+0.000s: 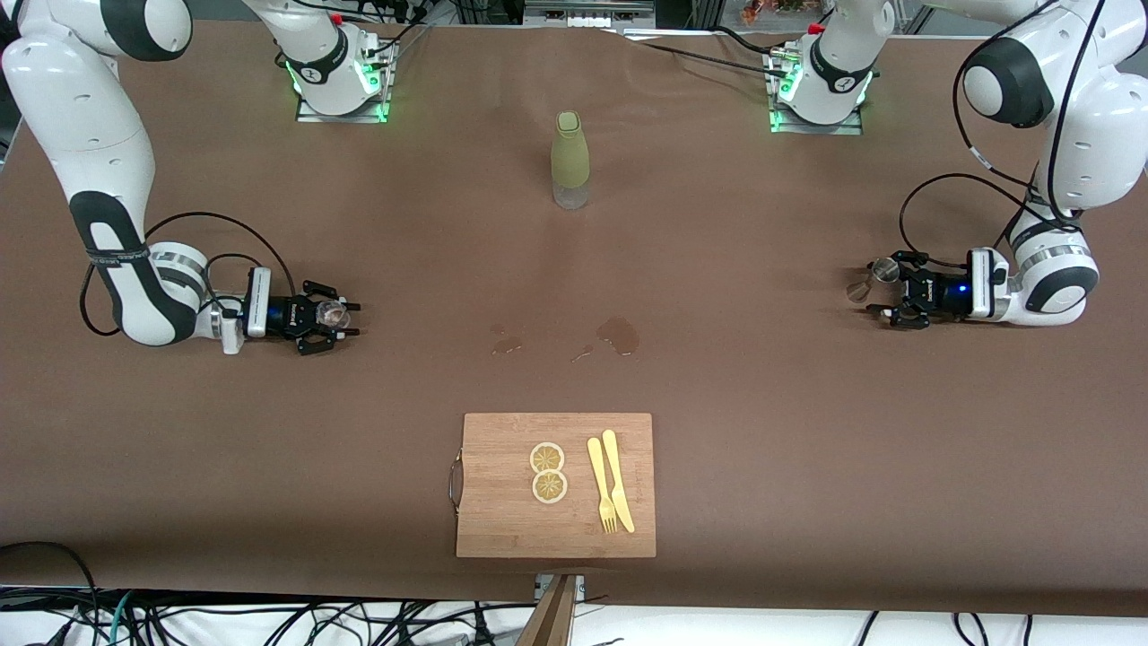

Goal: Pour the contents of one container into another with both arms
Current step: 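Close the right gripper on the glass cup while the left gripper grasps the jigger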

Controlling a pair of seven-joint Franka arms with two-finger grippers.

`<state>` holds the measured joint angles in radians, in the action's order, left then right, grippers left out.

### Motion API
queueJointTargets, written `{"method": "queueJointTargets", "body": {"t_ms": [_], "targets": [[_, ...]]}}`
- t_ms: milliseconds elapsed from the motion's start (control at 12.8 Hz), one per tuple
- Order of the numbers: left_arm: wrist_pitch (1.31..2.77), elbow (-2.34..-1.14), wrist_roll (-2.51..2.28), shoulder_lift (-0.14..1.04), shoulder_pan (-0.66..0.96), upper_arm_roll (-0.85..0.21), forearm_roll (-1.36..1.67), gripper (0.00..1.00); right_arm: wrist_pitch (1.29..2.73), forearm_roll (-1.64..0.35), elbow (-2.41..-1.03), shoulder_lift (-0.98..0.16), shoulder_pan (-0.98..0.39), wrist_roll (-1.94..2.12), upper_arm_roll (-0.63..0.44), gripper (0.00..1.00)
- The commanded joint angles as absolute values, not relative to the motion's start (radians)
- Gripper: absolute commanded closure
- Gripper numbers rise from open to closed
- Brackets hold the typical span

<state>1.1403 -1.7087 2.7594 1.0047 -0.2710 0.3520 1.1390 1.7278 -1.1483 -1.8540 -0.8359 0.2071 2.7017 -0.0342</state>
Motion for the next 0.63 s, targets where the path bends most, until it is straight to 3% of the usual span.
{"method": "queueJointTargets", "body": {"t_ms": [0, 235, 470, 548], "targets": [[1.121, -1.712, 2.899, 1.012, -0.258, 0.368, 1.108, 0.31, 1.727, -1.155, -1.856, -0.838, 0.209, 2.715, -0.028, 0.77], [1.118, -1.712, 2.899, 1.012, -0.259, 0.374, 1.075, 0.35, 1.714, -1.157, -1.855, -0.825, 0.209, 2.689, -0.026, 0.84], [1.118, -1.712, 2.899, 1.012, -0.261, 0.376, 1.074, 0.35, 1.707, -1.157, -1.858, -0.769, 0.21, 2.584, -0.005, 0.84], [1.12, -1.712, 2.899, 1.012, -0.261, 0.376, 1.074, 0.46, 1.706, -1.157, -1.862, -0.744, 0.21, 2.544, -0.002, 0.84]]}}
